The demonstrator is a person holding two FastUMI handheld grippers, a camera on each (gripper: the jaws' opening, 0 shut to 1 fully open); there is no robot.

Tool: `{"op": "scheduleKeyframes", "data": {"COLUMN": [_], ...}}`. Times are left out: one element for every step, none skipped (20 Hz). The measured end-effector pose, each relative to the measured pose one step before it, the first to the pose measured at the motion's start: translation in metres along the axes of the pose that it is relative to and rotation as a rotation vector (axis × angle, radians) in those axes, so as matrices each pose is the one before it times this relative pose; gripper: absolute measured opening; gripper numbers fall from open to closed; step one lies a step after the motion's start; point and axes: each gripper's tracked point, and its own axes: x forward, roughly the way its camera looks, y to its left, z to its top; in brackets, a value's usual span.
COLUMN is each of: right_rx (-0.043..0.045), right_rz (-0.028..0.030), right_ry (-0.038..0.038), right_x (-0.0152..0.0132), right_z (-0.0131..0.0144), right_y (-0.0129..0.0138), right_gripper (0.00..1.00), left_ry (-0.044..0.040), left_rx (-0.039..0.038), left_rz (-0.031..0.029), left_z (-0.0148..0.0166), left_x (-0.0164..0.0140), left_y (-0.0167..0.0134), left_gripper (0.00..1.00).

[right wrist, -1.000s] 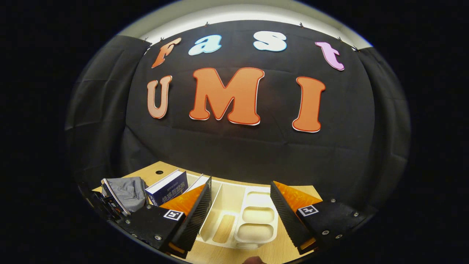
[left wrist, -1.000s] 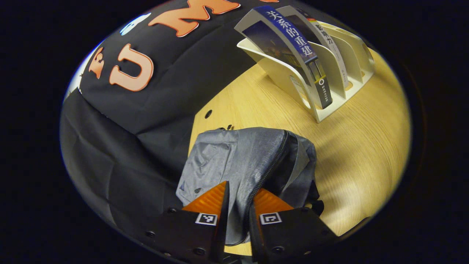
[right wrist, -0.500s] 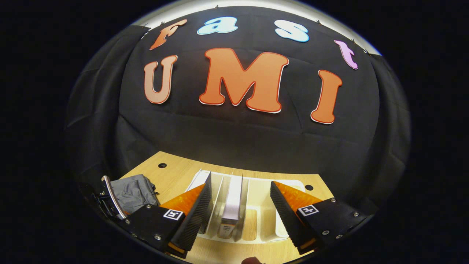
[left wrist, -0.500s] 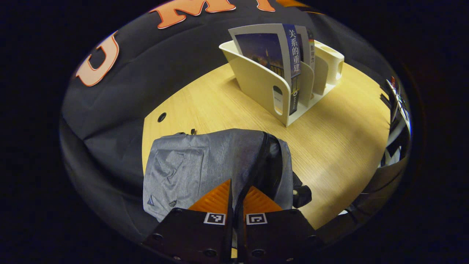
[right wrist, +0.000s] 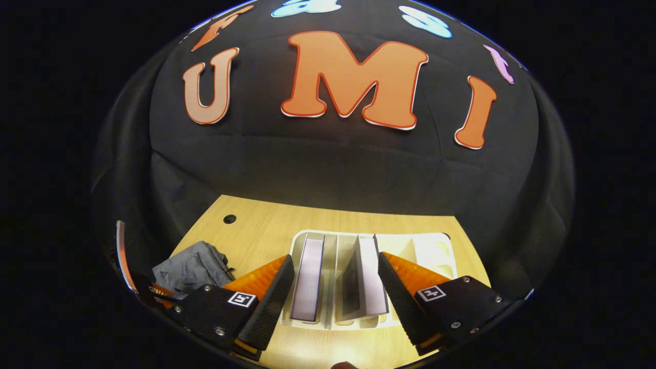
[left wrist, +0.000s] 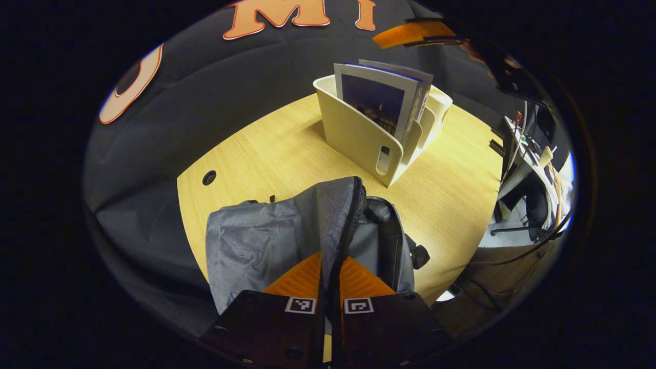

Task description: Open the schoolbag, grab two books from the bookshelf and put them into the schoolbag.

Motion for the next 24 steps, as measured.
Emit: {"op": "scheduleKeyframes", "data": {"right_rx": [-0.00351, -0.01189, -0.01519, -0.01543, -0.01354, -0.00843, -0.00966, -0.01313, -0.00476, 0.00397, 0.01613, 0.01357, 0.01109, 0.00581, 0.00910, 0.00992, 0.01393, 0.00964, 0.01319, 0.01247, 0.01825, 0.01862, 0.02050, 0.01254], "right_rz": [0.01123, 0.01048, 0.00990, 0.01046, 0.01385, 0.01164, 0.01813, 0.02013, -0.00173, 0.01007, 0.01206, 0.00804, 0.00423, 0.00466, 0.00477, 0.00672, -0.00082, -0.00093, -0.00836, 0.00277, 0.01062, 0.01172, -0.01015, -0.00623], "right_ry": [0.03600, 0.03396, 0.02877, 0.02700, 0.02905, 0.02806, 0.02890, 0.02684, 0.04146, 0.04555, 0.03538, 0.03149, 0.02685, 0.02860, 0.02712, 0.03116, 0.02662, 0.02240, 0.01893, 0.02110, 0.01849, 0.01644, 0.01133, -0.00177], "right_x": [0.00117, 0.00241, 0.00221, 0.00273, 0.00278, 0.00331, 0.00546, 0.00779, 0.00852, 0.00343, 0.00550, 0.01032, 0.00734, 0.00325, 0.00467, 0.00469, 0.00357, 0.00351, 0.00361, 0.00165, 0.00336, 0.00010, -0.00115, 0.00013], "right_z": [-0.00368, -0.00255, -0.00205, -0.00211, -0.00282, -0.00265, -0.00104, -0.00179, -0.00405, -0.00414, -0.00176, -0.00229, -0.00081, -0.00203, -0.00102, -0.00249, -0.00122, -0.00127, -0.00028, -0.00104, -0.00203, -0.00123, 0.00013, 0.00059], "right_y": [0.00277, 0.00332, 0.00313, 0.00161, 0.00227, 0.00196, 0.00353, 0.00283, -0.00127, 0.00017, 0.00099, 0.00104, 0.00048, 0.00081, 0.00081, 0.00100, -0.00178, -0.00052, -0.00271, -0.00020, 0.00216, 0.00288, -0.00079, -0.00365], "right_gripper": [0.98, 0.98, 0.98, 0.98, 0.98, 0.98, 0.98, 0.98, 0.98, 0.98, 0.97, 0.96, 0.93, 0.92, 0.89, 0.86, 0.81, 0.80, 0.74, 0.70, 0.63, 0.59, 0.48, 0.43], "left_ry": [0.00540, 0.00657, 0.00326, 0.00542, 0.00092, -0.00032, -0.00114, 0.00109, 0.00099, -0.00085, -0.00031, -0.00083, 0.00050, 0.00247, 0.00113, 0.00066, 0.00051, 0.00117, 0.00046, 0.00137, 0.00073, 0.00194, 0.00110, 0.00031], "left_rx": [0.00206, 0.00683, 0.01039, 0.00539, 0.00038, -0.00425, -0.00170, 0.00114, 0.00095, -0.00512, -0.00632, -0.00326, -0.00855, -0.00932, -0.00411, -0.00163, -0.00136, -0.00284, -0.00354, -0.00288, -0.00310, -0.00629, -0.00562, 0.00004], "left_rz": [-0.01223, -0.00507, -0.00021, 0.00192, 0.00088, -0.00353, -0.00302, 0.00126, 0.00119, -0.00289, -0.00405, -0.00117, -0.00085, 0.00164, 0.00214, 0.00150, 0.00041, -0.00076, -0.00136, -0.00220, -0.00090, -0.00194, -0.00182, -0.00161], "left_z": [0.00195, 0.00163, 0.00133, 0.00241, 0.00223, 0.00262, 0.00182, 0.00236, 0.00129, 0.00123, -0.00005, 0.00001, -0.00012, -0.00101, 0.00022, 0.00064, -0.00109, -0.00070, 0.00013, -0.00099, -0.00012, -0.00098, 0.00065, 0.00082], "left_x": [-0.00528, -0.00367, -0.00239, -0.00265, -0.00317, -0.00401, -0.00328, -0.00357, -0.00242, -0.00156, -0.00003, -0.00034, 0.00116, 0.00025, -0.00098, -0.00045, 0.00090, 0.00121, 0.00041, 0.00094, 0.00117, 0.00124, -0.00023, 0.00062], "left_y": [0.00465, 0.00423, 0.00457, 0.00363, 0.00298, 0.00180, 0.00097, 0.00244, 0.00280, -0.00050, -0.00244, 0.00043, -0.00089, 0.00044, 0.00111, 0.00066, 0.00051, -0.00003, -0.00099, -0.00036, 0.00021, -0.00044, 0.00032, -0.00077], "left_gripper": [0.06, 0.06, 0.06, 0.06, 0.06, 0.06, 0.06, 0.06, 0.06, 0.06, 0.06, 0.04, 0.06, 0.06, 0.06, 0.06, 0.06, 0.06, 0.06, 0.06, 0.06, 0.06, 0.06, 0.06]}}
